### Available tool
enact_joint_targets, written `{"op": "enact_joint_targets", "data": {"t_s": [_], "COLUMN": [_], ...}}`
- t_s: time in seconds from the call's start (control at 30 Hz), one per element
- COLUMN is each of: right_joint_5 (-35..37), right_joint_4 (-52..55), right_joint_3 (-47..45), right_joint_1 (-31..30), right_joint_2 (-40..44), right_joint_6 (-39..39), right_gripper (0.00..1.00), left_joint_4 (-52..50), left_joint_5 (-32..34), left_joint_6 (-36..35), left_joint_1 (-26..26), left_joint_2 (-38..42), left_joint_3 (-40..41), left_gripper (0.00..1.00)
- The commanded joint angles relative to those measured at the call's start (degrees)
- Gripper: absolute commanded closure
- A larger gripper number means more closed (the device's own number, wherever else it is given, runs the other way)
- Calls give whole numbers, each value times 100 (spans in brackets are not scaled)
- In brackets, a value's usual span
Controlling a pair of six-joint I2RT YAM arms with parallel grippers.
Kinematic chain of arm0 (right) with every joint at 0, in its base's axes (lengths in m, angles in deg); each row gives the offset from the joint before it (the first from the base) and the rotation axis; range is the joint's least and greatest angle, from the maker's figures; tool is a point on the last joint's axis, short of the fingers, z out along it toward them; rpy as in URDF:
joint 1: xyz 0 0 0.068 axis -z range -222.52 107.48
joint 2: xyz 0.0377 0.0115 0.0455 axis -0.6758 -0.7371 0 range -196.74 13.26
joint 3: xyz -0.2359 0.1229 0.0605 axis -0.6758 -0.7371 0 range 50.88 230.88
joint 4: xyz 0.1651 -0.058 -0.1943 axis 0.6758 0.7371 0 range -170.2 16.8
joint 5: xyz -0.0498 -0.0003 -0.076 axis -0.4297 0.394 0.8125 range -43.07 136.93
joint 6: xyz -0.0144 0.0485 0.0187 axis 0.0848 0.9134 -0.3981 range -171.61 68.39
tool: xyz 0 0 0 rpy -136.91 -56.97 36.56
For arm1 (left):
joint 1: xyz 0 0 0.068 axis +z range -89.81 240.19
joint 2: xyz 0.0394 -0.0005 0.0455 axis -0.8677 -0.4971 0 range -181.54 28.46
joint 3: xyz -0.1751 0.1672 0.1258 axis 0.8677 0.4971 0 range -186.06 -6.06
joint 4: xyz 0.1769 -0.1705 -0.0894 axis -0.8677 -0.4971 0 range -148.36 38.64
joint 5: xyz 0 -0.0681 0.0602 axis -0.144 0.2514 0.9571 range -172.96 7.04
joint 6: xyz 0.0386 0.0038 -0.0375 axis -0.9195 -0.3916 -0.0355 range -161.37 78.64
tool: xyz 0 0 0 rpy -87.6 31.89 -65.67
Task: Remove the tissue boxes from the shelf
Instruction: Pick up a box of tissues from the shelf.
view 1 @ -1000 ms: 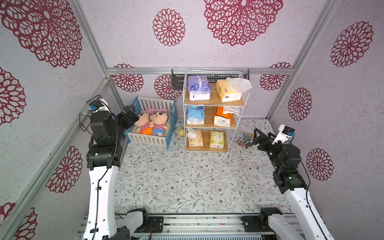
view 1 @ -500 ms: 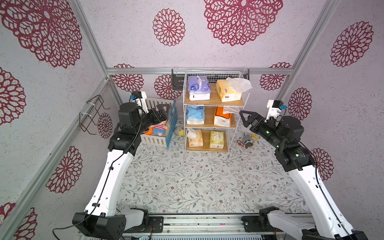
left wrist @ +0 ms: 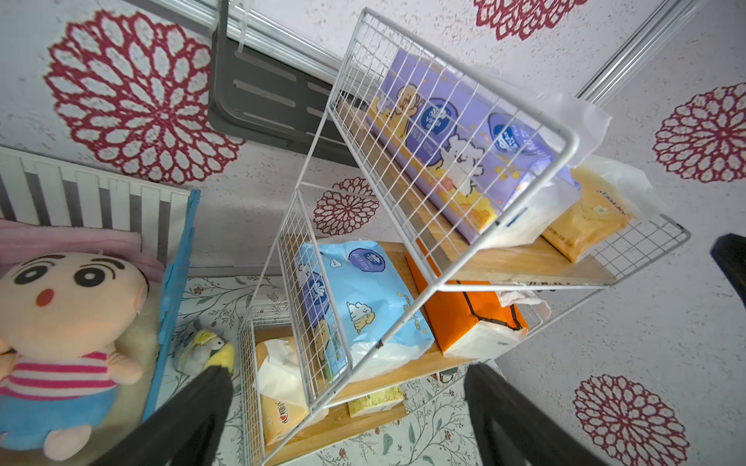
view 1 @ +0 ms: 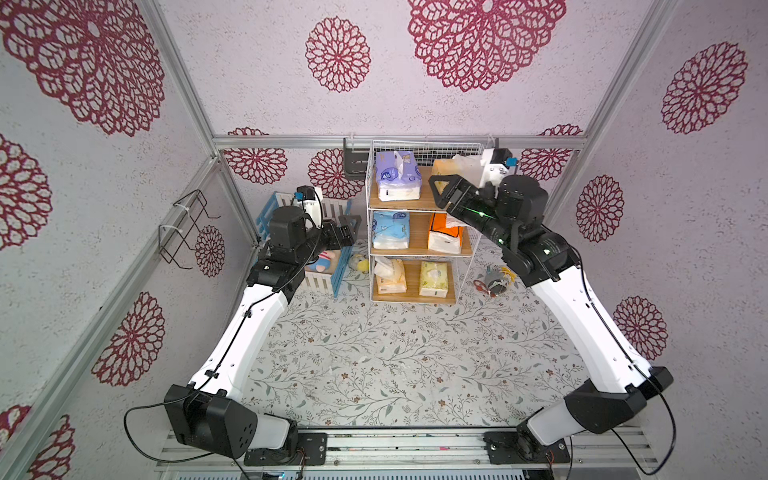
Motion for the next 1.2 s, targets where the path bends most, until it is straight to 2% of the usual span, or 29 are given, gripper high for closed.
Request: {"op": "enact_joint_targets", "data": {"t_s": [0.0,0.13,0.23,0.43,0.57,1.0,1.1,1.17], "right_joint_5": [612,1090,1089,1258,1040,879,855,824], "right_joint_4": [464,1352,1591,1716,1452,1021,914,842], "right_joint_3": [928,2371,2914,2921,2925,2916,2921,2916], "right_joint_1": [-144,-185,-182,-183,-182,-182,-187,-184], "right_joint_2": [-471,-1351,-1753,-1980,-2123,-2430,-2477,-2507], "right_joint_6": [-4,-51,12,142,69,73,46,-6], "right_gripper": [23,23,22,23,22,23,25,30], "left_joint_4": [253,471,729,687,640,649,642,583], "left_joint_5": [-75,-150,-22,89,124,221,270,315], "left_joint_6": [-249,-431,-435,-565,-559,-120,-77,-73], "left_joint_1": [-52,-55,-55,-155,-180,-293,-338,-369], "left_joint_2": [-18,63,152,266,362,626,702,755], "left_joint_3": [263,736,1114,1431,1458,1723,1786,1788], "left_gripper": [3,3,3,3,3,3,3,3]}}
